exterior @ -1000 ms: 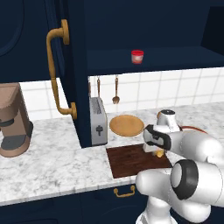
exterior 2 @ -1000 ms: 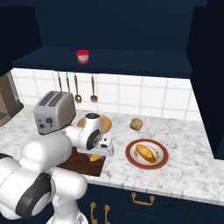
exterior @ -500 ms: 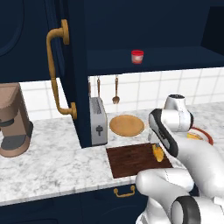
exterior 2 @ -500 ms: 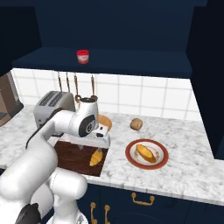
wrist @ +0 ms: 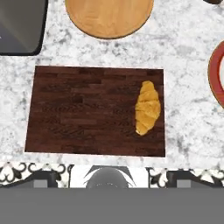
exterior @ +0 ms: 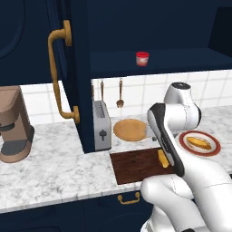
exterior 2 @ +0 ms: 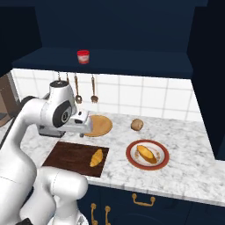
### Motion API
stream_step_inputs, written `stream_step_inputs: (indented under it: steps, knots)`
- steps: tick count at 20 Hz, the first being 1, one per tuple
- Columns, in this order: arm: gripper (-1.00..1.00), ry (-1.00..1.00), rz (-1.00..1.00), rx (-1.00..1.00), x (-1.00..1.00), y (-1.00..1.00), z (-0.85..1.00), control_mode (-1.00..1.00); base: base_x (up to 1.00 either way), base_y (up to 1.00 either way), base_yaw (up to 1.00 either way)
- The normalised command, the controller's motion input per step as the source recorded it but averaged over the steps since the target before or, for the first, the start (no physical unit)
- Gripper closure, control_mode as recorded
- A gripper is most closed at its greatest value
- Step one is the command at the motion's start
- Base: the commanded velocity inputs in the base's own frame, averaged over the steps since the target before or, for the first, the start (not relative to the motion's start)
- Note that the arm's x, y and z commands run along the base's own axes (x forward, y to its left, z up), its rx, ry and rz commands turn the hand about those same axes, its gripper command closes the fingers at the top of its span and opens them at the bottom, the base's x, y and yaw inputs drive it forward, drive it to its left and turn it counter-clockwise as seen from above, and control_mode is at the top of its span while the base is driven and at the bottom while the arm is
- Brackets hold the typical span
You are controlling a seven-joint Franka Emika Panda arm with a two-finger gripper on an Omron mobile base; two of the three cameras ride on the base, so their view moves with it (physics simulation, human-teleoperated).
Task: From the different types of pastries on the counter, select a croissant and place it on the cutting board. Then retrieve a jar of jam from the cabinet and place it alongside the croissant on the cutting board.
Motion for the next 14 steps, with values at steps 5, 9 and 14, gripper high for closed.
stream_step_inputs:
  steps: [5,9,14]
  knots:
    - [-1.0,-0.4,0.09,0.0,0.01,0.3,0.96,-1.0,0.0,0.0,0.0]
    - [-1.0,-0.65,0.06,0.0,0.0,0.3,0.65,-1.0,0.0,0.0,0.0]
    - [-1.0,-0.62,0.07,-0.01,0.21,0.17,0.51,-1.0,0.0,0.0,0.0]
